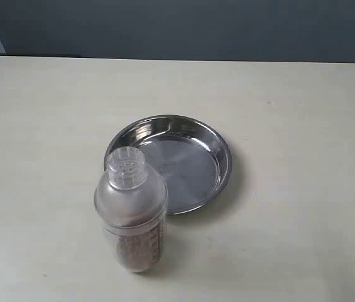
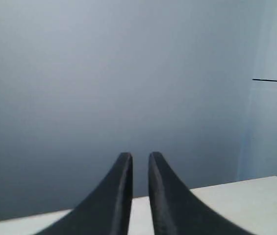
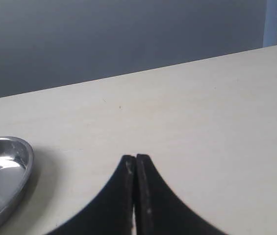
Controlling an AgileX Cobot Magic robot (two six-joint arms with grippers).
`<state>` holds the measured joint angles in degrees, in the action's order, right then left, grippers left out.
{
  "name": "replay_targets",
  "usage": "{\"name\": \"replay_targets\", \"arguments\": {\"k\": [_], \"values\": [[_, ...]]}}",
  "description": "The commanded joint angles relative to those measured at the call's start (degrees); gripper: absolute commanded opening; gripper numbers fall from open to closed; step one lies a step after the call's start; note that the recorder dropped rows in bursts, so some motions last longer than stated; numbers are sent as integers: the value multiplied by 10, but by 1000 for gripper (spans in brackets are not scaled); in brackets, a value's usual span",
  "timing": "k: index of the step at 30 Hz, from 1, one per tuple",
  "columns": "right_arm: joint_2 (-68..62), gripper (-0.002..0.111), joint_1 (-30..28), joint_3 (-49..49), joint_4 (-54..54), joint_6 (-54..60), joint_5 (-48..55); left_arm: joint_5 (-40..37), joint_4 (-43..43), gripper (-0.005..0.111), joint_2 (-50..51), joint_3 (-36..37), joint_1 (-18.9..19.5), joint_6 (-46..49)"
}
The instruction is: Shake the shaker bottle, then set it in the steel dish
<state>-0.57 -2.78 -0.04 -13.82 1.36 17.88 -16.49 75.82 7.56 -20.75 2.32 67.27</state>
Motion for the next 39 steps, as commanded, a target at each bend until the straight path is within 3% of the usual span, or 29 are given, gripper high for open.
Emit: {"name": "replay_targets", "arguments": {"k": [1, 7, 10, 14, 17, 21, 23, 25, 29, 31, 35, 39], "values": [[3, -1, 2, 0, 2, 1, -4, -22, 241, 16, 78, -47, -1, 300], [3, -1, 2, 0, 2, 1, -4, -27, 205, 11, 155, -56, -1, 305], [3, -1, 2, 0, 2, 1, -4, 8, 215, 11, 165, -56, -1, 300], [3, -1, 2, 0, 2, 1, -4, 95, 216, 11, 165, -56, -1, 217], [3, -1, 2, 0, 2, 1, -4, 57, 149, 11, 168, -54, -1, 217], [3, -1, 2, 0, 2, 1, -4, -20, 130, 11, 189, -54, -1, 212], [3, -1, 2, 0, 2, 1, -4, -47, 82, 11, 202, -53, -1, 171], [3, -1, 2, 0, 2, 1, -4, -56, -5, 11, 202, -51, -1, 63], [3, -1, 2, 0, 2, 1, -4, 13, -599, 11, 187, -74, -1, -641], [3, -1, 2, 0, 2, 1, -4, 47, -743, 11, 155, -71, -2, -764], [3, -1, 2, 0, 2, 1, -4, 53, -741, 11, 103, -24, -2, -771], [3, -1, 2, 0, 2, 1, -4, 109, -715, 11, 52, 47, -2, -775]]}}
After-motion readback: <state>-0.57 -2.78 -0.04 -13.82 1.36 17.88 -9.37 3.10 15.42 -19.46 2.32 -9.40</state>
